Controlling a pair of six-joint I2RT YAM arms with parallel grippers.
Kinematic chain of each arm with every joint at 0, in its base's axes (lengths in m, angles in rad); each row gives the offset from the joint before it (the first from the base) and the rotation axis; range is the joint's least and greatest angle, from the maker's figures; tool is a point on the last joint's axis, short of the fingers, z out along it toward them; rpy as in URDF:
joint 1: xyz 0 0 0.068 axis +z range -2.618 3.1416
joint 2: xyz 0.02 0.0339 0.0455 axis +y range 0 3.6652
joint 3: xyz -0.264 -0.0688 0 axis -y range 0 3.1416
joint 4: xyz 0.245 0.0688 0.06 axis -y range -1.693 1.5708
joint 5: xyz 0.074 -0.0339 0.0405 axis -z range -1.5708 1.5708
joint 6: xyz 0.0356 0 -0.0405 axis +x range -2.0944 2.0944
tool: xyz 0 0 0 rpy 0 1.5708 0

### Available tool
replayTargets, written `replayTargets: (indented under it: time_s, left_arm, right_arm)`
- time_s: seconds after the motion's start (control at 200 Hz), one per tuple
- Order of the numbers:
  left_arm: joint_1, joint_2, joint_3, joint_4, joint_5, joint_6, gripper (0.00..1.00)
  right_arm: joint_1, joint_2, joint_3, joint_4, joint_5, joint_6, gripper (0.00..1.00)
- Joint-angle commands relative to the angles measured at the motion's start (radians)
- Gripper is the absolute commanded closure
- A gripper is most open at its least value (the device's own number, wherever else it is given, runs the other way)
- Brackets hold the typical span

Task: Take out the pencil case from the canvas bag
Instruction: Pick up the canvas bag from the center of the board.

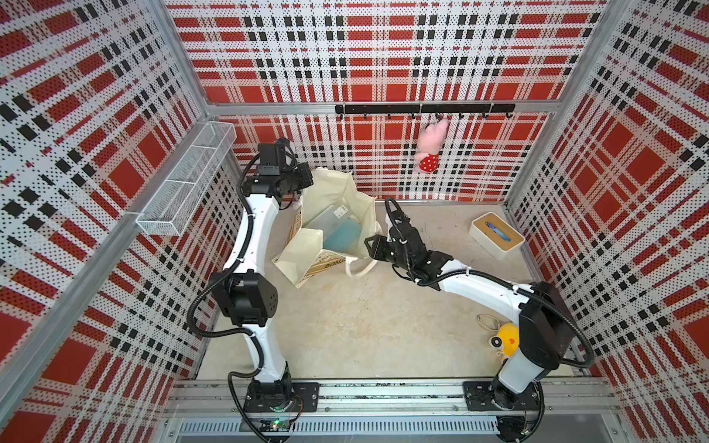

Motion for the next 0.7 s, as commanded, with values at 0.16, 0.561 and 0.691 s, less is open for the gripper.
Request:
replayTargets:
  time_s: [0.16, 0.561, 0.691]
  left_arm:
    - [-0.016, -0.152, -0.074, 0.189, 0.089, 0.054, 1.00]
    - [-0.088, -0.223, -0.133, 0.220, 0.114, 0.072, 1.00]
    - [-0.105, -0.247, -0.160, 0.223, 0.123, 0.091, 1.00]
  right_arm:
    - [0.003, -0.161, 0.016, -0.091, 0.163, -0.191, 0.41]
    - [0.108, 0.033, 0.278, -0.208, 0.035, -0.347, 0.54]
    - [0.118, 0.117, 0.300, -0.215, 0.033, -0.315, 0.55]
